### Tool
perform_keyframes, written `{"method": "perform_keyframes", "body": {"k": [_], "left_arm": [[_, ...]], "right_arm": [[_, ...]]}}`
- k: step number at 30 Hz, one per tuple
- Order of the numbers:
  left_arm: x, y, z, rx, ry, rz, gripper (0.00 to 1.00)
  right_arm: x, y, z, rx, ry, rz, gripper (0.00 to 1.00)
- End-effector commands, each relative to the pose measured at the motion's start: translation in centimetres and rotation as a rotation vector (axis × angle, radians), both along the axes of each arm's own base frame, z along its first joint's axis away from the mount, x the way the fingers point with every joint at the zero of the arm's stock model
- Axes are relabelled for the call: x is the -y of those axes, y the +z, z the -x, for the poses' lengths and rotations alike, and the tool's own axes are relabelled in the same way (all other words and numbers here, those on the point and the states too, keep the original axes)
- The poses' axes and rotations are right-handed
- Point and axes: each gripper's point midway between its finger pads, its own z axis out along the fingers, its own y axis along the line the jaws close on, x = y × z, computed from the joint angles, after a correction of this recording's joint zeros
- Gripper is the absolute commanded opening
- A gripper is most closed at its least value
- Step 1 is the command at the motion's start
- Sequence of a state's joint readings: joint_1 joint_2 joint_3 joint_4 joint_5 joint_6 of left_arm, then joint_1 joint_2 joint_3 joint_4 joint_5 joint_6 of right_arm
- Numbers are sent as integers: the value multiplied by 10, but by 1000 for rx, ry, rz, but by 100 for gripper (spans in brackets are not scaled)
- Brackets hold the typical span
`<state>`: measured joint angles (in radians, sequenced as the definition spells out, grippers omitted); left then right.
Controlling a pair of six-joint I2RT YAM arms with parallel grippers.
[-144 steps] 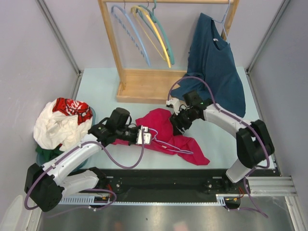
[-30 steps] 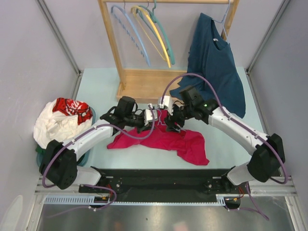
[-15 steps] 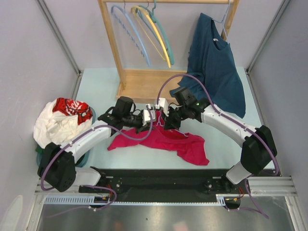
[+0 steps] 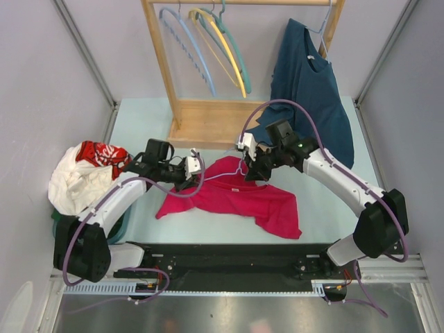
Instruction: Place the t-shirt on the hanger
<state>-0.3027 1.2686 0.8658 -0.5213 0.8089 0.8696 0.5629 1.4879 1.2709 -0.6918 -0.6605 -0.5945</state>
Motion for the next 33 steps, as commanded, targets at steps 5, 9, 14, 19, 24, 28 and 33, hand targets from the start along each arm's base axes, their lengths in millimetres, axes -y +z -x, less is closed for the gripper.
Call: {"method": "perform_keyframes", "body": {"k": [5,9,14,19,24,28,33], "left_arm": [[-15,23,4,31,-8,29,28],[-6,57,-1,50,22,112,54],[2,100,-5,151,30,198,64],[34,128,4,281,-42,216,66],[80,161,19,394,-97,245,70],[106,172,20,452,-117,239,69],[138,167,30,480,-177,209,62]], "right_arm": [[-3,48,0,79,20,-67,0],[5,64,2,90,-22,-66,0],[28,75,13,89,-83,-33,0],[41,86,29,77,-126,-34,0],[41,101,31,91,-146,-63,0],[41,111,34,90,-145,-81,0],[39,117,50,101,-115,-75,0]]}}
